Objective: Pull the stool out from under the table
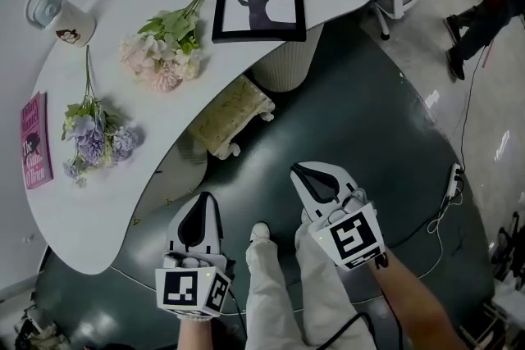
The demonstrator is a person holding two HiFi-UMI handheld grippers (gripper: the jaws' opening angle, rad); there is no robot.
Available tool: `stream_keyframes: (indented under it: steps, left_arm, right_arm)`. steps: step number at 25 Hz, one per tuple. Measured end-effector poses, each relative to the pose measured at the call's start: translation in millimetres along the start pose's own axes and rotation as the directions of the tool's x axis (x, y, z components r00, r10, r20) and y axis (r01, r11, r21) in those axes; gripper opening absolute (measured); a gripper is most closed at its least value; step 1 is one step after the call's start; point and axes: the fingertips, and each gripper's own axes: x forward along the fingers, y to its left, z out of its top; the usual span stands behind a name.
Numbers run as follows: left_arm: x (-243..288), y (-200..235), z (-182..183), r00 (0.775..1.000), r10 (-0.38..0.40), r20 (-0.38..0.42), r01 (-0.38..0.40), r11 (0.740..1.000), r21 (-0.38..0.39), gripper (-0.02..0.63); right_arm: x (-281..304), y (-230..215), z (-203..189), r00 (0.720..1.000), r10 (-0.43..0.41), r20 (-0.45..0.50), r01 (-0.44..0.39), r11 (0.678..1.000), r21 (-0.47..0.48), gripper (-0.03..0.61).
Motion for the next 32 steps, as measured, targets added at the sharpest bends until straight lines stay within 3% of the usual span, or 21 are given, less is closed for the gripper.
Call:
stream_keyframes:
  steps: [15, 20, 24, 32]
  left_arm:
    - [66, 46, -87, 0.994, 0.071, -0.078, -0.077, 0.994, -0.076, 0.018]
    - [100, 56, -114, 0.99, 0.062, -0.124, -0.077, 0.99, -0.115, 0.119]
    - [121, 71, -136, 0.986, 0.081, -0.147, -0.109, 0.975, -0.193, 0.187]
    - [160, 112, -181, 0.966, 0.14, -0.218, -0.19, 0.955, -0.226, 0.224]
  right_arm:
    - [100, -28, -75, 0.99, 0.056, -0.126, -0.058, 0.998, -0.012, 0.037]
    - [136, -41, -97, 0.984, 0.062, -0.165, -0.061, 0.998, 0.011, 0.041]
    - [163, -54, -112, 0.983, 0.061, -0.175, -0.056, 0.998, 0.032, 0.156]
    - [223, -73, -142, 0.971, 0.084, -0.223, -0.071, 0.995, 0.068, 0.245]
